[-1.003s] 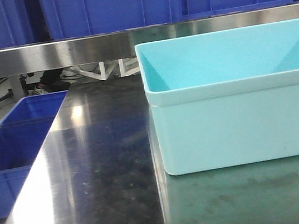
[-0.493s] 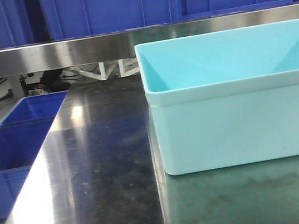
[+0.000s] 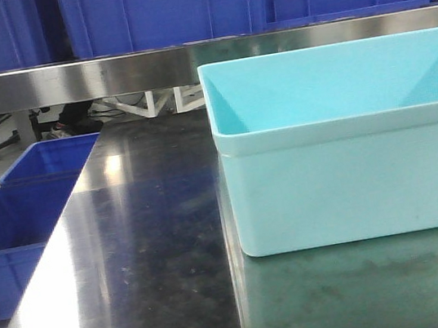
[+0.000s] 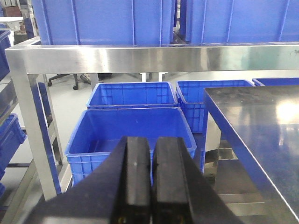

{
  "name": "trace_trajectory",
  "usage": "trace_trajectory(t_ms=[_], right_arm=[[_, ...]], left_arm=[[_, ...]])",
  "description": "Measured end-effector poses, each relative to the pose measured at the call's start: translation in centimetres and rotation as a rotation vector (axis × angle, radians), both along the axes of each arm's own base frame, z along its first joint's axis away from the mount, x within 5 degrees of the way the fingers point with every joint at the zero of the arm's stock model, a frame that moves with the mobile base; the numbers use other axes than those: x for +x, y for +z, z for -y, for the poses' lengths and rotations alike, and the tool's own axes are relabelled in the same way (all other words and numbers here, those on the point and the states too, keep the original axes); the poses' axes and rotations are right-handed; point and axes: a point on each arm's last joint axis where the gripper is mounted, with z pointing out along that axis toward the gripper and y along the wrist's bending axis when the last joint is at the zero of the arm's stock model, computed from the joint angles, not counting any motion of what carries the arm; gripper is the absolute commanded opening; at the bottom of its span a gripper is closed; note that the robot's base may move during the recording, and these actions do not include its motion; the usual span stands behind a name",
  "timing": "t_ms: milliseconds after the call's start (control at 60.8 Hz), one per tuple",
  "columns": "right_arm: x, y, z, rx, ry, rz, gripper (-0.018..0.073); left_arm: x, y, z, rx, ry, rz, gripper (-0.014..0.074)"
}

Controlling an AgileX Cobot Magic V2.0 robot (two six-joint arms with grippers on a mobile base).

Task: Pick red cube and place on left shelf
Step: 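Lift the red cube out of the bin with the right gripper, then drive the base to the blue crate shelf holding the red cube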

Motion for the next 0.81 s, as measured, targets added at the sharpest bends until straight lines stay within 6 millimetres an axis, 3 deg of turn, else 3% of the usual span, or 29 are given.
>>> trace_trajectory(t_ms=[806], right_arm=[[0.00,0.00,0.00,0.000,0.000,0.000,0.0172]], left_arm=[[0.00,0.00,0.00,0.000,0.000,0.000,0.0101]])
